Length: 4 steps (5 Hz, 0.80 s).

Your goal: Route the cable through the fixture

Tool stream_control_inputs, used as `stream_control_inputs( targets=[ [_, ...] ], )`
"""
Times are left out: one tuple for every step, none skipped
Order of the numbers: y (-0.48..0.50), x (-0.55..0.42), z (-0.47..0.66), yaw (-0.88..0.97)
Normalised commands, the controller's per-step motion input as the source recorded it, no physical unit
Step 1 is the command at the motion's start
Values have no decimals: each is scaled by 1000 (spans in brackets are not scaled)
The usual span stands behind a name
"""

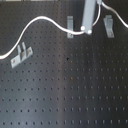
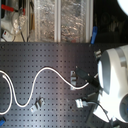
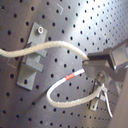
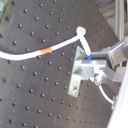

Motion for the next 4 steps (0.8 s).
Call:
stream_control_inputs(
  targets=[
    [1,0,71,0],
    [-262,-269,684,0],
    [-38,-20,6,0],
    [67,-116,137,949]
  ],
)
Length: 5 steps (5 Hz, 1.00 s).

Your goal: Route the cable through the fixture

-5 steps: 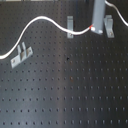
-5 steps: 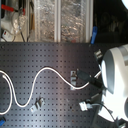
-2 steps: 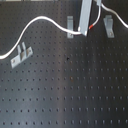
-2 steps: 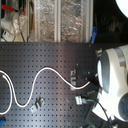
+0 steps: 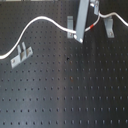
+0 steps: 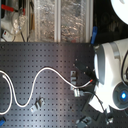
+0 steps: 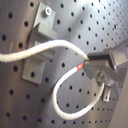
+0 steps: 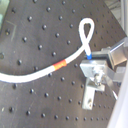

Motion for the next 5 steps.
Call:
stream_control_inputs(
  targets=[
    [37,-56,122,973],
    [-25,-9,0,0],
    [2,1,209,891],
    [0,0,0,-43],
    [0,0,0,11]
  ],
)
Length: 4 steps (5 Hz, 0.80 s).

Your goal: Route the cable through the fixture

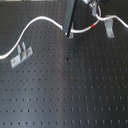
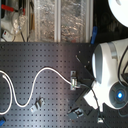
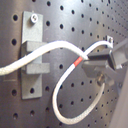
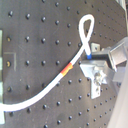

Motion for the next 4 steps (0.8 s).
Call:
stream_control_inputs(
  targets=[
    [-27,9,106,757],
    [-419,-89,92,366],
    [-35,-46,1,0],
    [-30,-126,13,51]
  ],
)
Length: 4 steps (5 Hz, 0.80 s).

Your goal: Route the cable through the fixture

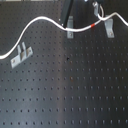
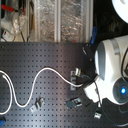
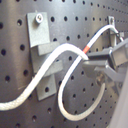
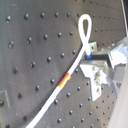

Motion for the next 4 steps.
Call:
stream_control_inputs(
  targets=[
    [-54,-84,1,103],
    [-19,-162,188,894],
    [-3,-5,0,511],
    [-16,-43,1,0]
  ],
)
